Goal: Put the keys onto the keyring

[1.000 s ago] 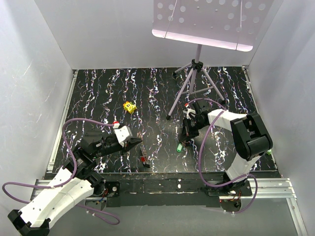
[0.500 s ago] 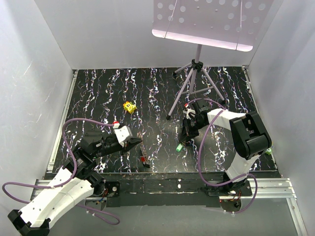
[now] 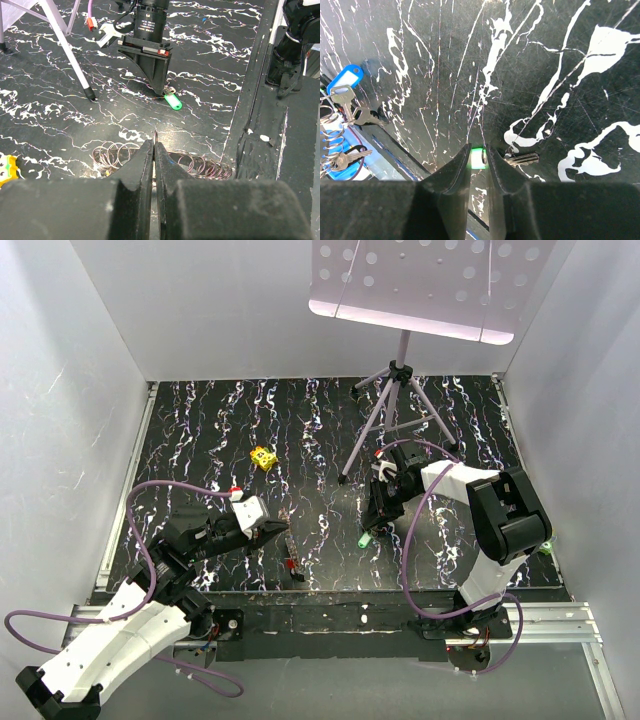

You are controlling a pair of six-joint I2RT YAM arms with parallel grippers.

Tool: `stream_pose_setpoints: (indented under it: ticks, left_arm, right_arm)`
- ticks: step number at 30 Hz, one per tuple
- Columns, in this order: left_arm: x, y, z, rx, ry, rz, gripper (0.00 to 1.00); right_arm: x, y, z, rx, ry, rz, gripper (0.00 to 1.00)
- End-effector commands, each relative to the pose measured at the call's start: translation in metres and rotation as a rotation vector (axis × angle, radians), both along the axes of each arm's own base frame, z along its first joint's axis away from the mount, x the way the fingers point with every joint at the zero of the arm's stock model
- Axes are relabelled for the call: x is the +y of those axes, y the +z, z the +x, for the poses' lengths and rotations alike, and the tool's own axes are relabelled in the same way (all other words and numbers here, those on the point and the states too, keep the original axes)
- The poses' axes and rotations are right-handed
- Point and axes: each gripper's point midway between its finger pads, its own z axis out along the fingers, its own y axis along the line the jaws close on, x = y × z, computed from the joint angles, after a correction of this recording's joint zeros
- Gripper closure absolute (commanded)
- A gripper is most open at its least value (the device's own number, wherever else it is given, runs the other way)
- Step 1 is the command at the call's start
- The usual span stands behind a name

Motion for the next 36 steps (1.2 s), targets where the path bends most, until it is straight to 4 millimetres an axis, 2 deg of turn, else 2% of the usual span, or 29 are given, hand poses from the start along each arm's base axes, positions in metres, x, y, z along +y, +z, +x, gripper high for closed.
stream_pose_setpoints:
  ticks: [1,13,36]
  left_arm:
    - [-0.0008,0.0131,0.0021,-0.047,0.000,-0.032,1.00]
    - [-0.0010,0.0124,0.0018,-0.043,-0.001,-0.031,1.00]
    - [-0.0004,0.0127,0.0020,-0.046,0.001,-0.031,1.00]
  right_arm:
    - [0.0055,0.0075,0.0067,-0.025,0.021,0.014,0.74]
    - [0.0045,0.0085,0.0071,-0.036,0.025,0.011,0.69]
    - [-0.0017,0.0134,0.0049,-0.067,0.030,0.008,0.71]
